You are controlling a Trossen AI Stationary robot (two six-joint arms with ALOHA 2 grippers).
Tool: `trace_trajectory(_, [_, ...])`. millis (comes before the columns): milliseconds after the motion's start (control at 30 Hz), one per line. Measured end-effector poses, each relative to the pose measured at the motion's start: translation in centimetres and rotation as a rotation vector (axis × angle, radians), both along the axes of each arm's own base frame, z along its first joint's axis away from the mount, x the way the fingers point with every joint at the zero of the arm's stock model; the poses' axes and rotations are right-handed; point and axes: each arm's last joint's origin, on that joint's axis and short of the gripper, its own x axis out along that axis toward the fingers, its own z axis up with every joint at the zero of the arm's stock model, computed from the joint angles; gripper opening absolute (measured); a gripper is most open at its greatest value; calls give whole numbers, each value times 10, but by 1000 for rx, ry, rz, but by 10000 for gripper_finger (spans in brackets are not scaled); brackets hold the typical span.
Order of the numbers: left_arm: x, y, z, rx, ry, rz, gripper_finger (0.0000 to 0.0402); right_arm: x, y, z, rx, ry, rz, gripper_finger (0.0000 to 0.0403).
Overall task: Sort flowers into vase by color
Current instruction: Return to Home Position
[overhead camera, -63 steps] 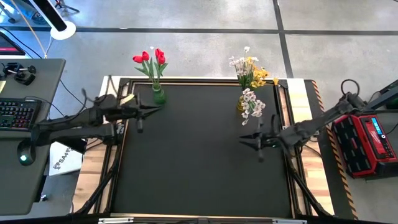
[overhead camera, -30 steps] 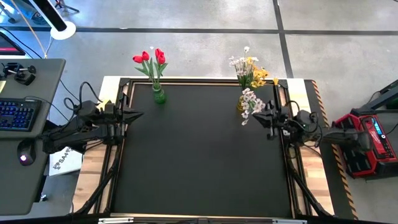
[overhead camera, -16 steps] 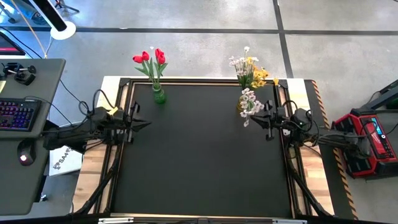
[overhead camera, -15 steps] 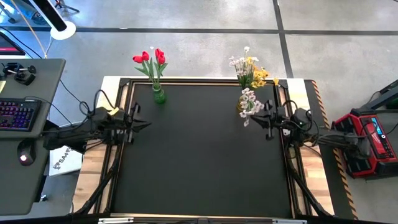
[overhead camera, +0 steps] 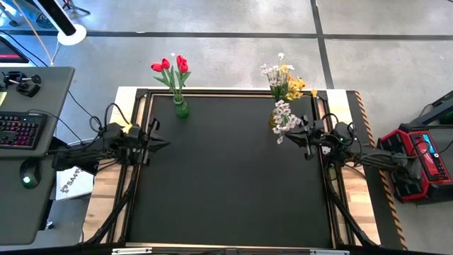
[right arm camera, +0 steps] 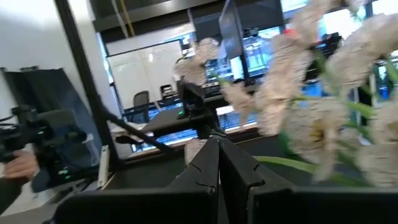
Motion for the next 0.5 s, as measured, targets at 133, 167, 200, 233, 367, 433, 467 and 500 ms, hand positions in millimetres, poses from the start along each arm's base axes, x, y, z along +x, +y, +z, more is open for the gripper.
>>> trace_trajectory(133, [2, 0, -6, 28, -23, 6, 0, 1, 4, 0, -7, -1, 23, 0])
trace_trajectory(167, [3, 1, -9, 30, -33, 7, 0, 1, 5, 0, -7, -2, 20, 0])
trace_trajectory(200, [4, 1, -14, 30, -34, 8, 0, 2, 5, 0, -9, -3, 11, 0])
trace_trajectory(233, [5, 1, -19, 24, -3, 13, 0, 2, 6, 0, -10, -4, 3, 0])
trace_trajectory(367, [6, 0, -20, 15, 18, 9, 0, 2, 6, 0, -20, -6, -24, 0])
trace_trajectory(433, [6, -1, -19, 27, 5, 2, 0, 2, 6, 0, -24, -6, -28, 0])
trace_trajectory(467, [5, -1, -18, 34, -8, 0, 0, 2, 6, 0, -25, -6, -28, 0])
trace_trajectory(500, [5, -1, -16, 41, -24, 1, 0, 2, 6, 0, -25, -6, -28, 0])
